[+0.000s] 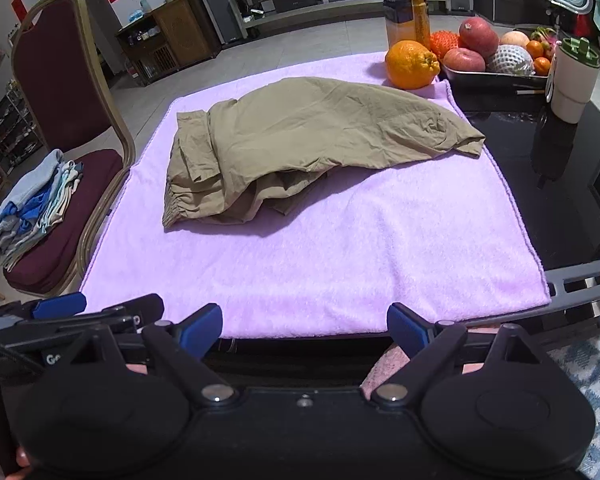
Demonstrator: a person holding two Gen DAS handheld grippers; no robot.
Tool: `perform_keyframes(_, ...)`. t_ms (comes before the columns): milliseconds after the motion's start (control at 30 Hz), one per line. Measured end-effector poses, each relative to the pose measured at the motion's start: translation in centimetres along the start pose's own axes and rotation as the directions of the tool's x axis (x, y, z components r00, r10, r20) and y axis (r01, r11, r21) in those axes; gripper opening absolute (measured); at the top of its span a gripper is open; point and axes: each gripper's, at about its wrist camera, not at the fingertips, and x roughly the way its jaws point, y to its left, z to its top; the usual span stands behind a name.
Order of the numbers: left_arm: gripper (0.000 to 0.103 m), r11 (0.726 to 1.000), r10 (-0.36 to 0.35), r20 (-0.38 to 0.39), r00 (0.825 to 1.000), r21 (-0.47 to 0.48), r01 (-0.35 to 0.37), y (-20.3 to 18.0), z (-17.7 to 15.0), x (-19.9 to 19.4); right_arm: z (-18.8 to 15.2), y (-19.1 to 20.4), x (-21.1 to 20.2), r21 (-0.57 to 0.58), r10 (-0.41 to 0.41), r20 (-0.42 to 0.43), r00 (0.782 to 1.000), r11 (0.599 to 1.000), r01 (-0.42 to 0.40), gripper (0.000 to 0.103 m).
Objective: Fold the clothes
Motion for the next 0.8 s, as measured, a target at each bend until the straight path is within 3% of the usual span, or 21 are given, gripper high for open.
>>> perform_keyframes(167,0.097,1.0,-0.021,0.004,1.0,0.018,0.021,-0.1,0.01,0.12,-0.04,0.16,0.22,-0.002,0.009,-0.013,1.0,1.0,-0.009,0.09)
perform_keyframes(800,0.097,1.0,0.012,0.0,1.0,0.003,-0.012,-0.72,0.22,0.29,-0.23,0.09,0.56,-0.005,0.014,-0.032,0.999,1.0,-0.014,0.09)
